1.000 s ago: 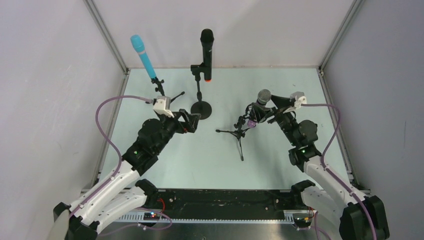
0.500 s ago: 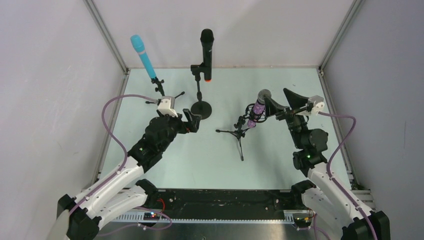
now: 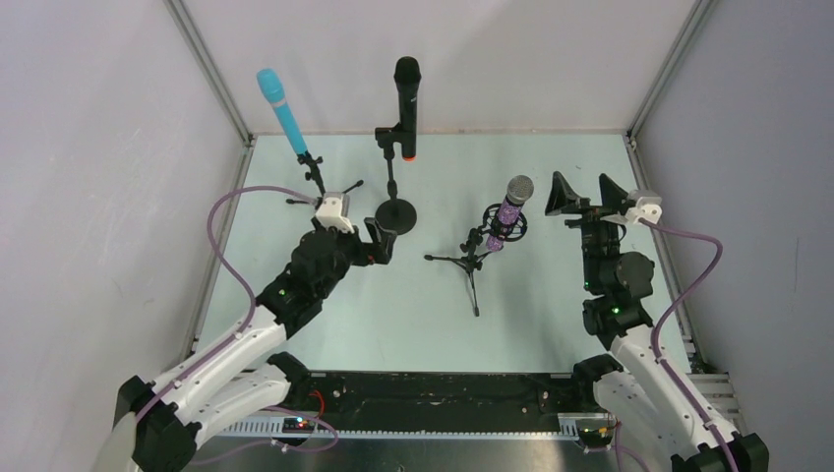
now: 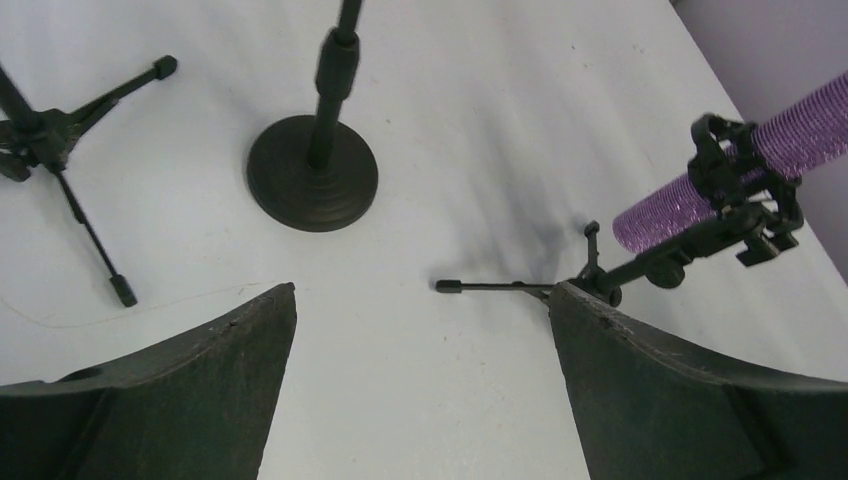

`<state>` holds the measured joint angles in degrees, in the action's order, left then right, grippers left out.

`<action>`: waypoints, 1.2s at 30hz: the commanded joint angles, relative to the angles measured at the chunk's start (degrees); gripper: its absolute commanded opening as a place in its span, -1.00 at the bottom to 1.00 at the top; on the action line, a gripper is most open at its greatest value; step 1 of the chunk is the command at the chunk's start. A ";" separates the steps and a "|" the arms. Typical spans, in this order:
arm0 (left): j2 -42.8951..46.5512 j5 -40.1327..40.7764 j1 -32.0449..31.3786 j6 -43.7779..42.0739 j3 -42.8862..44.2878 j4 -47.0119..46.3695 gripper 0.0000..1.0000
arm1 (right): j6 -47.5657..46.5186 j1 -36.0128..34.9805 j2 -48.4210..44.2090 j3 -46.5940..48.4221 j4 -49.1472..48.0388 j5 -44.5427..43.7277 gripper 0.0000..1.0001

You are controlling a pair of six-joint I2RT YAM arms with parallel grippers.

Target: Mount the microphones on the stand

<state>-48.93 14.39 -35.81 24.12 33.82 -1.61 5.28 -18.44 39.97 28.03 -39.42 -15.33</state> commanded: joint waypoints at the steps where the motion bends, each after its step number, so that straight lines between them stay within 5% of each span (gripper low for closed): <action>1: -1.63 -6.61 0.31 -5.69 1.24 -1.56 0.99 | -1.18 3.93 1.71 3.01 5.75 -3.19 0.99; 9: -7.19 -7.97 1.15 -9.65 5.16 -1.48 0.99 | 7.63 14.01 6.74 1.63 21.25 0.03 0.99; 20: -13.27 -9.26 8.90 -15.26 8.07 -1.68 0.99 | 7.50 16.91 7.64 -9.27 24.13 -1.02 0.99; 30: -7.12 -2.11 17.64 -18.46 3.63 -5.21 0.99 | 2.56 15.00 11.85 -17.73 10.04 -1.06 0.99; 36: 2.24 4.11 17.70 -20.37 -8.77 -11.65 0.99 | -0.15 13.09 9.70 -24.96 -6.08 1.04 0.99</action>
<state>-51.72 12.29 -18.44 6.90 31.55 -7.68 8.19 -4.51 50.96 7.22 -29.85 -15.53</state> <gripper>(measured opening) 0.996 0.993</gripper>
